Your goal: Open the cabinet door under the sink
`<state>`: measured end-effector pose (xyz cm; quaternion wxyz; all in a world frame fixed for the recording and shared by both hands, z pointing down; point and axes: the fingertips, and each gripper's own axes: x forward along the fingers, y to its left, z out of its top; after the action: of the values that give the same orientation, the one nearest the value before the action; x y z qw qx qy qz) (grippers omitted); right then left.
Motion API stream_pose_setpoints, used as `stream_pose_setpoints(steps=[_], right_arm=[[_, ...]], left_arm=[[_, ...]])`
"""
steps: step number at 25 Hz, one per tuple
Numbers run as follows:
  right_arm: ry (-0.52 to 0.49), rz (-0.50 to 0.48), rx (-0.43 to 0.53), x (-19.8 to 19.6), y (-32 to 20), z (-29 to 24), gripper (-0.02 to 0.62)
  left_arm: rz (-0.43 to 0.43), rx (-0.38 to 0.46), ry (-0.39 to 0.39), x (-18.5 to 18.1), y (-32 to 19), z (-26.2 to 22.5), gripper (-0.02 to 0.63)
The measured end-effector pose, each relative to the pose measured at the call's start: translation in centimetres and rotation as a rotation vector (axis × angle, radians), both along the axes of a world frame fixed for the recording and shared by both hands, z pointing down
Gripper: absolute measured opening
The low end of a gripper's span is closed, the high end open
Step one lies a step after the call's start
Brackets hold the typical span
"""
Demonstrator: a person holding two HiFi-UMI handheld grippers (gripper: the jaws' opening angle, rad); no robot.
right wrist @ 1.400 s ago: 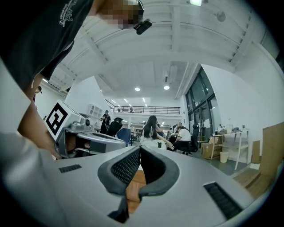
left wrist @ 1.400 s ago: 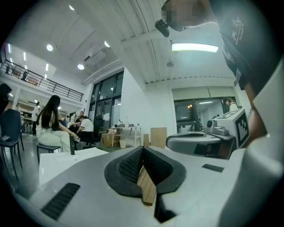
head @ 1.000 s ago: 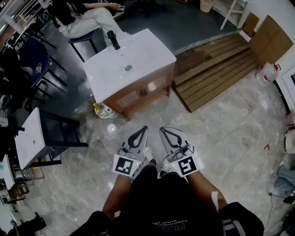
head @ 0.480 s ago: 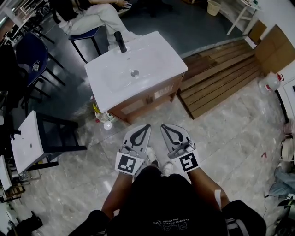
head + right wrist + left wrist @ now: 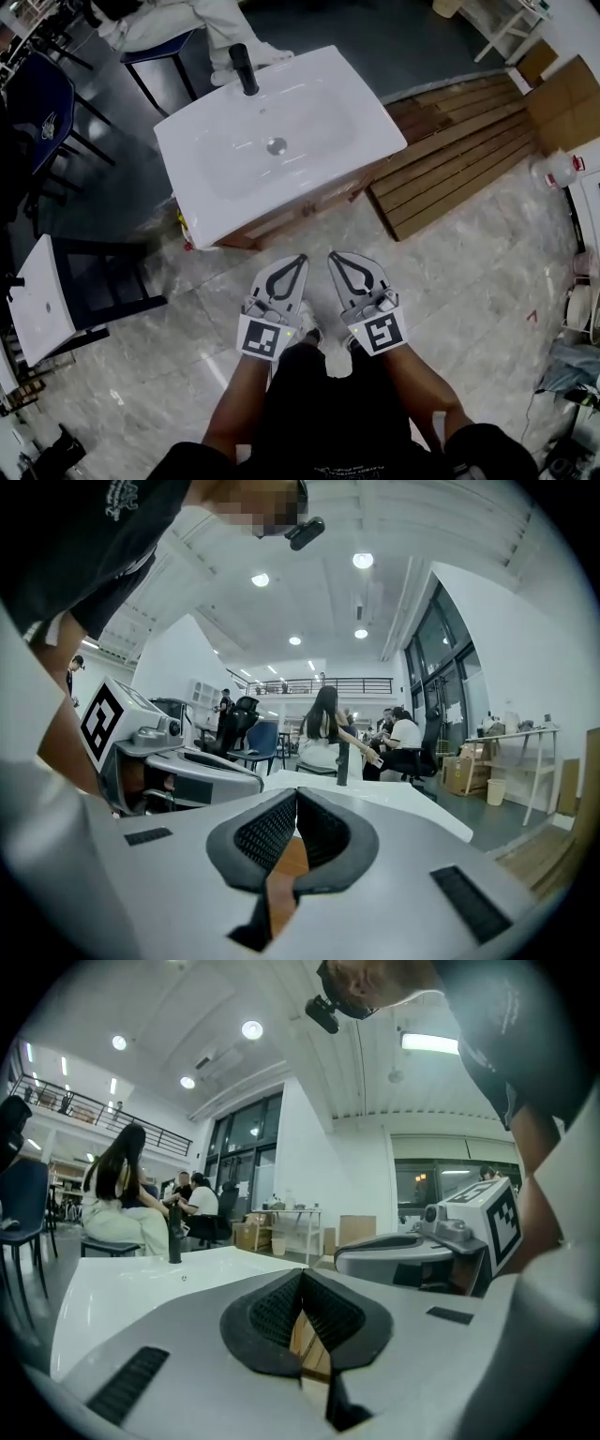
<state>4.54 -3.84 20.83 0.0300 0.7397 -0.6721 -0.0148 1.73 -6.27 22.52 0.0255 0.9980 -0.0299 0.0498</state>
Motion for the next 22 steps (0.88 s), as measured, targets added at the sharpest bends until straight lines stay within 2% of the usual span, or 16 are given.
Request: stream_pose_setpoints(steps=[3,5,8,10,12,17,22], right_arm=[[0.046,-0.038,-0.094,1.2,-1.0,4.1,0.025],[0.044,-0.052,-0.133,1.9,-1.5,7.2,0.025],[0.085,-0.099,-0.242,2.6,-2.0,12.9,0.025],[0.078,-0.104,-0.267,3.1,-2.1,16.2,0.025],[0.058,-0.091,-0.259,3.7,-2.5,19.0,0.025],[-0.067,0.006,-0.15,5.6,-4.6,24.0,0.025],[-0.034,0.028,-0.168,7.4,-6.7,29.8,0.025]], left_arm=[[-0.013,0.021,-0.039,1.2,-1.1,3.7,0.021],[-0.047,-0.011,-0.047,2.1,-1.8,6.6,0.021],[-0.112,-0.068,-0.05,3.3,-2.9,10.8,0.021],[-0.144,-0.084,-0.061,3.8,-3.3,13.5,0.021],[-0.174,-0.106,-0.069,4.3,-3.8,16.1,0.021],[-0.239,-0.128,-0.066,4.7,-5.6,21.5,0.021],[-0.265,-0.129,-0.08,5.0,-6.8,26.3,0.022]])
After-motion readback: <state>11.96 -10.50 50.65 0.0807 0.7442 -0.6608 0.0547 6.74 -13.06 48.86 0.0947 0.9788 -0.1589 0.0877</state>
